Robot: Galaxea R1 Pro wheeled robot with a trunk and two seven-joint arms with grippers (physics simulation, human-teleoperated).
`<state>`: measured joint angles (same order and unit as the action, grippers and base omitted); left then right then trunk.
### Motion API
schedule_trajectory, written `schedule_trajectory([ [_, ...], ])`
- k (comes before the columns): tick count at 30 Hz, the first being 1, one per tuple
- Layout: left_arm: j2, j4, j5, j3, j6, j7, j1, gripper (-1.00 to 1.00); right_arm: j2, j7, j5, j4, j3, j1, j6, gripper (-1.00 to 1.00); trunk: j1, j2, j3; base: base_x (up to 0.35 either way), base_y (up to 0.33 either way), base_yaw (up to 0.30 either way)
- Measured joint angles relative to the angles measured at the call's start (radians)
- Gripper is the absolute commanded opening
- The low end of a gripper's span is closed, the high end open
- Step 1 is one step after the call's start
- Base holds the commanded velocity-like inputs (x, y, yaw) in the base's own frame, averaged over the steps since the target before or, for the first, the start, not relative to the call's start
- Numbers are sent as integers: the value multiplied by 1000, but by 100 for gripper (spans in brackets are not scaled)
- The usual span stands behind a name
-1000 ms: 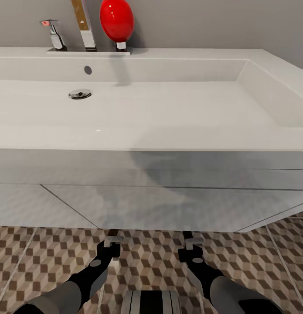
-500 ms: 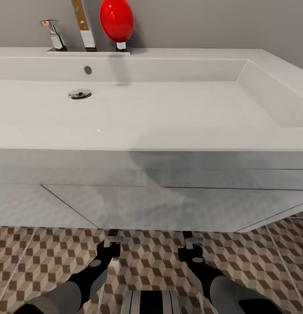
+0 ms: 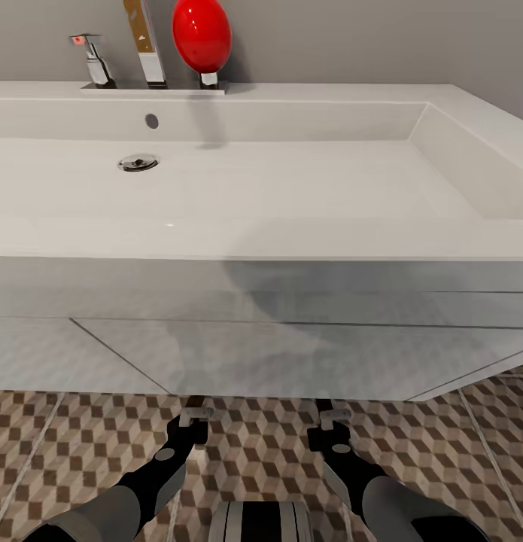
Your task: Take the four mousetraps from the cabinet in the bathroom and place them on the bathroom floor. Make sure all four end up on the same floor surface, and ensure that at least two of them are either under or directly next to the same bathroom sink.
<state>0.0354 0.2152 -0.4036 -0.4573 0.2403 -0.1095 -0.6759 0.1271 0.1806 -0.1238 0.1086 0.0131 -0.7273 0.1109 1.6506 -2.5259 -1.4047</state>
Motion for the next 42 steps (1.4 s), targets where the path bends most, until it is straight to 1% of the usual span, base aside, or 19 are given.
schedule_trajectory([
  [35,-2,0,0,-1,5,-1,0,-100,0,0,-2,2,0,0,0,-100,0,0,0,0,0,0],
  [42,-1,0,0,-1,9,-1,0,-100,0,0,-2,2,0,0,0,-100,0,0,0,0,-58,0],
])
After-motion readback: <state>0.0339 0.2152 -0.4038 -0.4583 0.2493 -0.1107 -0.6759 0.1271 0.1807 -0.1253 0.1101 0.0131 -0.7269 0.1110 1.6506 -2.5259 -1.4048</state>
